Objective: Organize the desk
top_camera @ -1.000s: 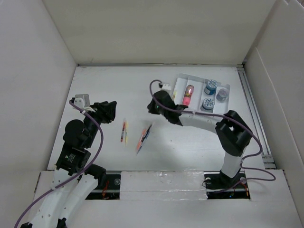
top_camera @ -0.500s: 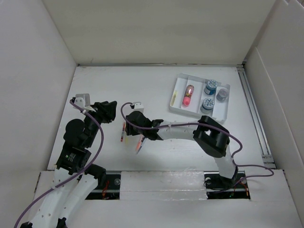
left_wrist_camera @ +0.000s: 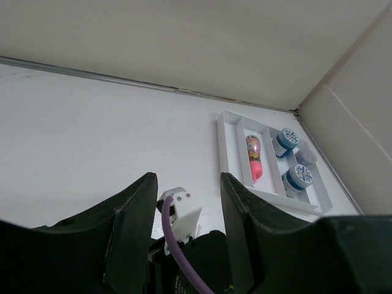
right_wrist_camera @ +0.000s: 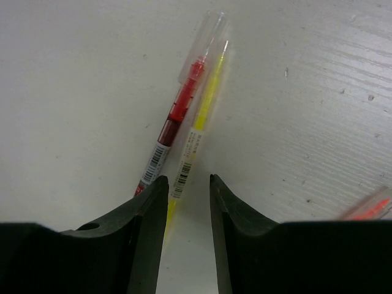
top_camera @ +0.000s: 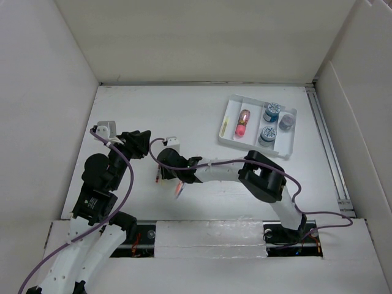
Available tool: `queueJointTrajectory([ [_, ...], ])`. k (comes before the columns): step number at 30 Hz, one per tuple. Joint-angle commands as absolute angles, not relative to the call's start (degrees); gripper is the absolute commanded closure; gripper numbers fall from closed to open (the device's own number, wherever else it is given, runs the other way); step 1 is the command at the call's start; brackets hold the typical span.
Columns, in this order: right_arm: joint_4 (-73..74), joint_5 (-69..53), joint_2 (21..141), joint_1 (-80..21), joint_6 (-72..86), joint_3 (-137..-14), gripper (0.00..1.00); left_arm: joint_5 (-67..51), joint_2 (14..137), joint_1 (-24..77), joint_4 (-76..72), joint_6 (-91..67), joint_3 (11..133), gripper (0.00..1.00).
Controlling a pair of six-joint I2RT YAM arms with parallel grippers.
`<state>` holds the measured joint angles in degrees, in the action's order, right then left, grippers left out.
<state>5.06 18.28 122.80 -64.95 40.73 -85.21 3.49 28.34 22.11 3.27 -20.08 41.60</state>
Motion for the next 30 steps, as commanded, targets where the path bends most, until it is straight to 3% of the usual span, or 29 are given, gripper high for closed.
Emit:
queueJointTrajectory([
  [1, 6.33, 20.65, 123.31, -65.04, 40.52, -87.89, 0.61, 3.08, 28.04, 22.15, 1.05, -20.3, 42.62, 0.58],
  [12, 10.72, 26.18, 125.59, -65.57, 40.78, -90.0, 0.66, 3.34, 28.04, 22.15, 0.97, -20.21, 42.54, 0.59],
  [17, 12.03, 29.44, 125.33, -65.57, 41.3, -89.12, 0.8, 3.25, 28.04, 22.15, 0.79, -20.21, 42.45, 0.59],
  [30, 3.71, 20.58, 120.08, -61.62, 47.09, -84.56, 0.98, 2.9, 27.78, 22.15, 0.88, -20.21, 42.19, 0.59],
])
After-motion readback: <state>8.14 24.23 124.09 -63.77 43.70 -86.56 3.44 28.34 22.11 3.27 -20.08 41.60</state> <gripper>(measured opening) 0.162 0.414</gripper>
